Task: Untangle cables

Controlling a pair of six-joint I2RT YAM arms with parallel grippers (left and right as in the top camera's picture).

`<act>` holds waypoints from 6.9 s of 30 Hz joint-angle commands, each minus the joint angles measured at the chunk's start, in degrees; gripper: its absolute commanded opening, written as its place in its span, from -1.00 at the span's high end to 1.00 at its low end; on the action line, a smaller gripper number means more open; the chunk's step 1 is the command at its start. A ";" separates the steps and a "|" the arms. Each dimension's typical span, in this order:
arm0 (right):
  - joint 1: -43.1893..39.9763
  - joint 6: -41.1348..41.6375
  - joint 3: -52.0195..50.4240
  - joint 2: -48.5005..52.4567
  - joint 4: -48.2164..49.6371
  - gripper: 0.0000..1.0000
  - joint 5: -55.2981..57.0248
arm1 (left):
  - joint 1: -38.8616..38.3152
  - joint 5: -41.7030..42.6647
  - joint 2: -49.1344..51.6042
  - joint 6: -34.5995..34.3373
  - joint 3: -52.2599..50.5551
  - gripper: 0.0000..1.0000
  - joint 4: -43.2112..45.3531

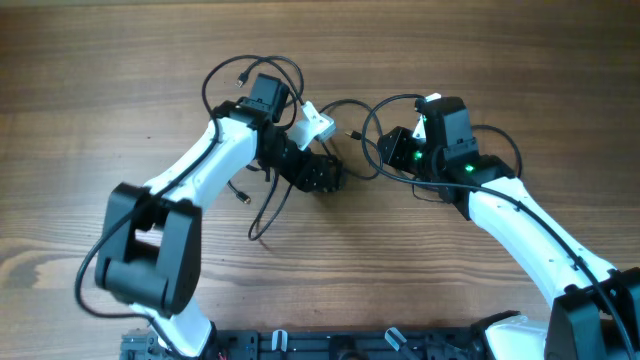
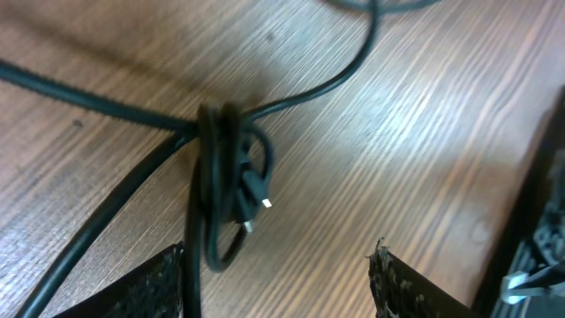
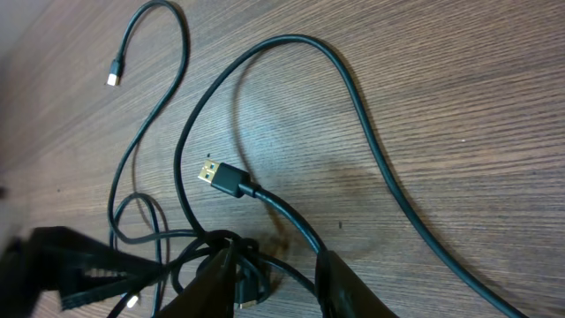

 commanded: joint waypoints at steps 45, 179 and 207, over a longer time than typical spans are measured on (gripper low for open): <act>0.13 -0.52 0.48 4.61 0.00 0.27 -3.23 | 12.20 4.15 -0.96 -65.77 -0.24 -0.50 4.22; 10.51 4.20 0.48 14.99 10.88 -0.47 -0.44 | 36.89 24.26 4.76 -39.67 -4.35 0.92 16.90; 10.54 -3.34 0.48 15.06 43.58 -0.83 3.98 | 32.76 24.30 4.76 -38.93 -4.35 0.92 18.16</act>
